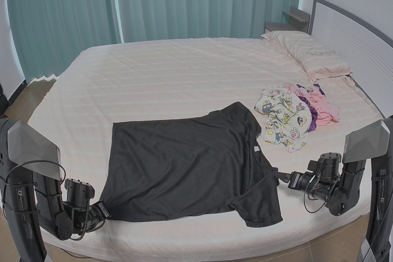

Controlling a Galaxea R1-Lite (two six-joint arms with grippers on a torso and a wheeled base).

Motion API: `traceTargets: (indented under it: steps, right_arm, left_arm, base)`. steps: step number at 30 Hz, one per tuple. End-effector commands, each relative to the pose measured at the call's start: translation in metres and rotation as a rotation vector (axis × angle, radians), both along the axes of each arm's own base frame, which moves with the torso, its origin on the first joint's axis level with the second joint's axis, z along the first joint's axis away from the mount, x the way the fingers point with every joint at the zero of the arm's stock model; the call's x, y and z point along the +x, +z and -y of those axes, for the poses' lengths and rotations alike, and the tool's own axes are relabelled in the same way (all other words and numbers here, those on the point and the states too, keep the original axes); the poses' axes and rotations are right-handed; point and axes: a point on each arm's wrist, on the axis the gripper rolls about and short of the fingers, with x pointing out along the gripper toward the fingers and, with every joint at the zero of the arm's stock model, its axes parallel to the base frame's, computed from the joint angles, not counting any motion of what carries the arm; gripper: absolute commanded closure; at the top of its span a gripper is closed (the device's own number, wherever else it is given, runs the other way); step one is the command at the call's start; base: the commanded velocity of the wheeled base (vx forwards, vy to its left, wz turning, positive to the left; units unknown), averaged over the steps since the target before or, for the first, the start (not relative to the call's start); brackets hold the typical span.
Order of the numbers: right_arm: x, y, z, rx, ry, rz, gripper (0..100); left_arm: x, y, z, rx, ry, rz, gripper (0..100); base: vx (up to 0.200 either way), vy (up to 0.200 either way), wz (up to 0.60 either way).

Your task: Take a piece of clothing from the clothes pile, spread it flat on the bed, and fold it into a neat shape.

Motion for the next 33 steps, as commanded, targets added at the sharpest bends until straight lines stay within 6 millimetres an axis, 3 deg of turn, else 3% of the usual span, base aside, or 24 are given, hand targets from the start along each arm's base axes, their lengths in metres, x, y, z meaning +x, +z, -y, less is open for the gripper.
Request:
traceTargets:
  steps: [1, 4, 5, 7, 10, 18, 19, 23, 33]
  right_arm:
    - [-0.030, 0.015, 0.018, 0.082, -0.017, -0.030, 0]
    - [-0.060, 0.015, 0.014, 0.132, 0.051, -0.131, 0]
    - [-0.061, 0.015, 0.014, 0.135, 0.054, -0.136, 0]
    - [-0.083, 0.013, -0.001, 0.156, 0.130, -0.230, 0]
    - [-0.092, 0.011, -0.013, 0.178, 0.162, -0.282, 0]
    - [-0.098, 0.002, -0.029, 0.172, 0.202, -0.334, 0]
    - [-0.094, -0.009, -0.034, 0.124, 0.167, -0.336, 0]
    - [-0.092, -0.018, -0.038, 0.089, 0.144, -0.344, 0]
    - [-0.076, -0.017, -0.041, 0.112, 0.134, -0.280, 0]
  left_arm:
    - [0.000, -0.001, 0.000, -0.007, -0.005, -0.006, 100]
    - [0.000, -0.001, 0.001, -0.011, -0.008, -0.005, 100]
    - [0.000, -0.001, 0.001, -0.012, -0.009, -0.005, 100]
    - [0.000, -0.001, 0.001, -0.032, -0.022, -0.007, 100]
    - [-0.001, -0.001, 0.001, -0.035, -0.024, 0.000, 100]
    - [0.001, 0.001, 0.001, -0.036, -0.022, 0.017, 100]
    - [0.001, 0.001, 0.001, -0.036, -0.022, 0.017, 100]
    - [0.000, 0.001, 0.001, -0.036, -0.022, 0.017, 100]
    - [0.001, 0.001, 0.001, -0.038, -0.023, 0.018, 100]
  base:
    - [0.000, 0.000, 0.00]
    - [0.000, 0.000, 0.00]
    - [0.000, 0.000, 0.00]
    - [0.000, 0.000, 0.00]
    - [0.000, 0.000, 0.00]
    - [0.000, 0.000, 0.00]
    - [0.000, 0.000, 0.00]
    - [0.000, 0.000, 0.00]
    - [0.000, 0.000, 0.00]
